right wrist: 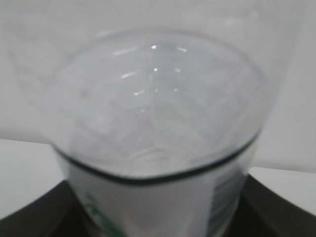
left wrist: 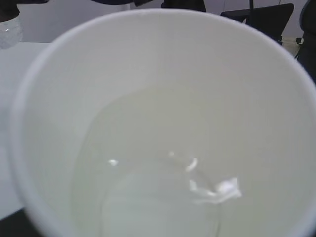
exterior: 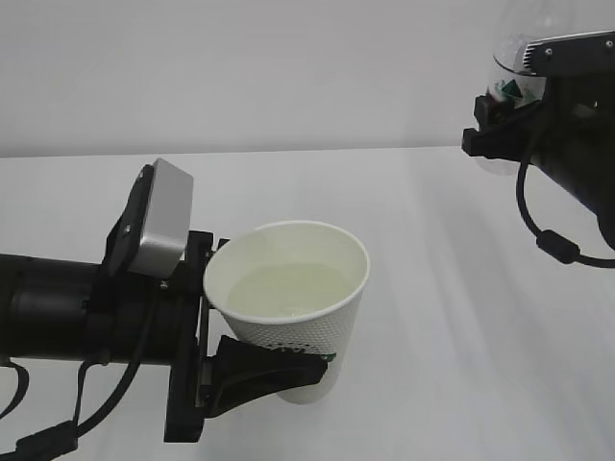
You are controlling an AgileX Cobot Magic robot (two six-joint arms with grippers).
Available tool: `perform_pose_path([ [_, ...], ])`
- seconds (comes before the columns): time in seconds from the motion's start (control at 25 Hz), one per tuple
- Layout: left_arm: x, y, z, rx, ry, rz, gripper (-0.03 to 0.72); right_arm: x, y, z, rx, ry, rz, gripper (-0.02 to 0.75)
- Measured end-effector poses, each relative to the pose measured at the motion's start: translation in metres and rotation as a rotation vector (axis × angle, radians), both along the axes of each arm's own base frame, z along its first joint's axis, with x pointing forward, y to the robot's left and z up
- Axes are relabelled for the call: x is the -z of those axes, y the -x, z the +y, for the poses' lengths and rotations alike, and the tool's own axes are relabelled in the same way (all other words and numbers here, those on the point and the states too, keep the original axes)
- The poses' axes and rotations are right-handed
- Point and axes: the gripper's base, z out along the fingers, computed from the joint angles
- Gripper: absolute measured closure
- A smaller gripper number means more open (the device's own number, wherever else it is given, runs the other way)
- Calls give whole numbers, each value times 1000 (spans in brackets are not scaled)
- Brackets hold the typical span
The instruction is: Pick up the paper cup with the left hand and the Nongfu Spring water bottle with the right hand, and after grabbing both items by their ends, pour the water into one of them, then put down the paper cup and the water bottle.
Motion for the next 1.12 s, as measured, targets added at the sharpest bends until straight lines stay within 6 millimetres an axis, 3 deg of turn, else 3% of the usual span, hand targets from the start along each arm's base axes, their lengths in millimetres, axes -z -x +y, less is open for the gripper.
perform_pose_path([
  [1.12,0,0,0,0,0,0,160,52,51,-19,85,-97,115,269],
])
